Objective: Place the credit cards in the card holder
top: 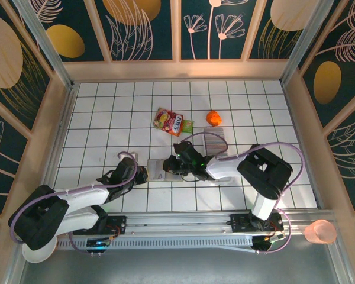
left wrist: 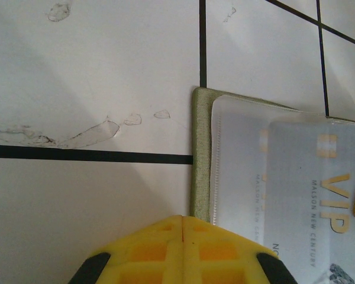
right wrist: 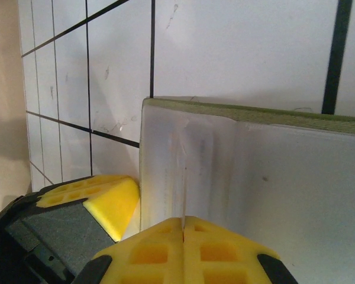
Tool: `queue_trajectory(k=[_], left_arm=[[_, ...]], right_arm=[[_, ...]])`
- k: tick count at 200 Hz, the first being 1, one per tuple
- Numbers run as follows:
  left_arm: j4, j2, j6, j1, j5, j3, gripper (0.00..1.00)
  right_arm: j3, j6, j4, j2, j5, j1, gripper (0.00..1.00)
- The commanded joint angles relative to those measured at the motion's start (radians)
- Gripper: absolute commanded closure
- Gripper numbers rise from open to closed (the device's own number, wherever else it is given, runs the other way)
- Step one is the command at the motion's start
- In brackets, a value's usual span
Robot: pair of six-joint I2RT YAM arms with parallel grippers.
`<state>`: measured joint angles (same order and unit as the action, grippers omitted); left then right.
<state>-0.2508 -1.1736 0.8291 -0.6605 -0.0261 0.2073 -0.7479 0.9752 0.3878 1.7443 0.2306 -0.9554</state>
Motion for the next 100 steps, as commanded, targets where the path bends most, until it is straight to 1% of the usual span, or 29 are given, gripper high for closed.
queue_trajectory(k=[1, 15, 19, 60, 81, 100], left_arm=[[-0.021, -0.018, -0.022, -0.003, 0.028, -0.002, 1.00], [-0.023, -0.018, -0.021, -0.003, 0.029, -0.002, 1.00], [-0.024, -0.020, -0.021, -0.003, 0.029, -0.003, 1.00], [-0.026, -0.018, -0.021, -0.002, 0.035, -0.005, 1.00], [-0.019, -0.012, -0.021, -0.003, 0.036, -0.003, 1.00], [-0.014, -0.003, -0.022, -0.003, 0.038, -0.003, 1.00]], right_arm=[[-0.017, -0.010, -0.004, 0.032, 0.029, -0.001, 1.00], [-0.019, -0.011, -0.011, 0.034, 0.033, -0.002, 1.00], [-0.020, -0.013, -0.016, 0.035, 0.034, -0.003, 0.98], [-0.051, -0.046, -0.105, 0.020, -0.005, -0.004, 0.71], [-0.077, -0.078, -0.192, -0.005, -0.065, -0.009, 0.66], [-0.097, -0.096, -0.241, -0.011, -0.096, -0.013, 0.65]])
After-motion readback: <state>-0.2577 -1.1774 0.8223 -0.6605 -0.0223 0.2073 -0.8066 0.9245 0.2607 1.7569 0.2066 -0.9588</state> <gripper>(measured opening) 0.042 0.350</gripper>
